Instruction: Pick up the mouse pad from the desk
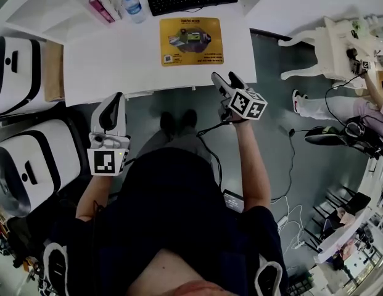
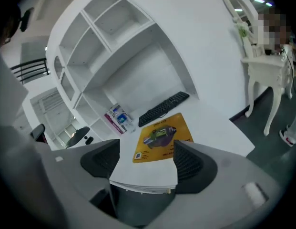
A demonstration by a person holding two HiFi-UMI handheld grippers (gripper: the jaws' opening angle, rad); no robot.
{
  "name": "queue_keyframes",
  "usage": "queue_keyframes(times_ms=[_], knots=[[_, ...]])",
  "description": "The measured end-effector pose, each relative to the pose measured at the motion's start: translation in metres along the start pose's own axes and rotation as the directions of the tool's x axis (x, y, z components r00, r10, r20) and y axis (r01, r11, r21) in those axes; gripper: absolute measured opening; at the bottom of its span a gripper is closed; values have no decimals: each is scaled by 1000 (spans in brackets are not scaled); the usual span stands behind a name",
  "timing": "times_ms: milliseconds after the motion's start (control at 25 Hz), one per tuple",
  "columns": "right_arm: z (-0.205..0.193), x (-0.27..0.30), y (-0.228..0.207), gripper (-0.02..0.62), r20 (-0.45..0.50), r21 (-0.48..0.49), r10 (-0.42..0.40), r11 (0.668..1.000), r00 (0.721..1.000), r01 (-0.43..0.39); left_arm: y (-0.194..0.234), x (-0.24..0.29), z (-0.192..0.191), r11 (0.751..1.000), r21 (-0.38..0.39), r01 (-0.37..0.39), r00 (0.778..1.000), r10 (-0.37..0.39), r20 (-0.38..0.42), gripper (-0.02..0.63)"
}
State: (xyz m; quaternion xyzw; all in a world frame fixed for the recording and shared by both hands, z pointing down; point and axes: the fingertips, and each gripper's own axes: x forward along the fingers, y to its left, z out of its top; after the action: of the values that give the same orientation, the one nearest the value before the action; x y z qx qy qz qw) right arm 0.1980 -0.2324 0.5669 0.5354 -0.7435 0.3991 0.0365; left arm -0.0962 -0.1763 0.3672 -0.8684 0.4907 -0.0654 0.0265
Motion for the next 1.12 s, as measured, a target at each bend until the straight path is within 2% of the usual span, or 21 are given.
queue_keyframes(times_ms=[80, 280, 600, 880, 1120], knots=[[-1, 15, -17, 351, -28, 38, 5, 999, 1000, -3, -2, 8, -1, 1000, -8, -24, 1000, 23, -15, 0], [-12, 46, -47, 351, -103, 144, 43, 989, 994, -28, -7, 21, -7, 998, 43, -35, 998, 37, -47, 0], [-29, 81, -88, 353, -156, 257, 39, 966, 987, 3, -3, 32, -15, 997, 52, -61, 994, 66, -87, 0], [-38, 103, -111, 353, -155, 377, 53, 926, 987, 10, 0, 38, -18, 996, 56, -70, 991, 76, -109, 0], [-44, 113, -124, 351, -154, 431, 50, 902, 987, 22, 3, 40, -23, 995, 63, -81, 988, 88, -126, 0]])
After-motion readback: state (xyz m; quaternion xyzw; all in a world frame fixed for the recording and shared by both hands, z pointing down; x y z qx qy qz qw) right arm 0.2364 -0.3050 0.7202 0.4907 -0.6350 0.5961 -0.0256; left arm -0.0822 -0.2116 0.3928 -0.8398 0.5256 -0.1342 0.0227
